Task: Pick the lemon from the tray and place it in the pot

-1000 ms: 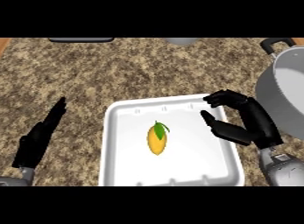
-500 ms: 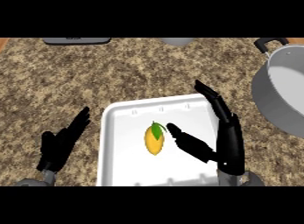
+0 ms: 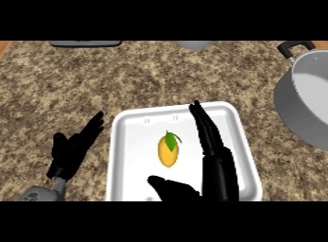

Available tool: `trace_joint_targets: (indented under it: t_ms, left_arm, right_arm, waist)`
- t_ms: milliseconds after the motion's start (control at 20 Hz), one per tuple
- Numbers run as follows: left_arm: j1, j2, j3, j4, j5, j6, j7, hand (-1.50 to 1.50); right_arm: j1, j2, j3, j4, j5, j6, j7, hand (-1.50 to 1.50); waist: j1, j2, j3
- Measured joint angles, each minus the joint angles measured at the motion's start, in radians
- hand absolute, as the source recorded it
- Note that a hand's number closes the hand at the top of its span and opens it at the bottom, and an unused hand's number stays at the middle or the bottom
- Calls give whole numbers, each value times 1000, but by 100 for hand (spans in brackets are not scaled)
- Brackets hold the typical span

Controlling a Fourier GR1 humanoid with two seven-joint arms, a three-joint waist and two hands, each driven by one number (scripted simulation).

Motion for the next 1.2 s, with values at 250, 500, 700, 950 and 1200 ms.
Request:
trace_joint_targets:
  t_ms: [250,500,700,950,1200]
  left_arm:
    - [0,-16,-5,2,-10,-13,-1,0]
    - [-20,-29,-4,13,-28,-11,4,0]
    - [-24,-32,10,3,-27,-17,17,0]
    - [-32,-40,42,-8,-40,-32,45,0]
    - [-30,-73,63,14,-76,-48,41,0]
  right_arm:
    - [-141,7,17,26,-34,31,262,-150]
    - [-216,9,17,120,-169,81,356,-150]
    - [-209,4,12,203,-259,146,351,-150]
    - [-155,-9,-2,260,-280,179,285,-150]
    - [-111,-20,-64,274,-260,197,193,-150]
  waist:
    - [15,5,1]
    - [22,8,2]
    - [21,9,3]
    - [16,7,3]
    - [13,7,3]
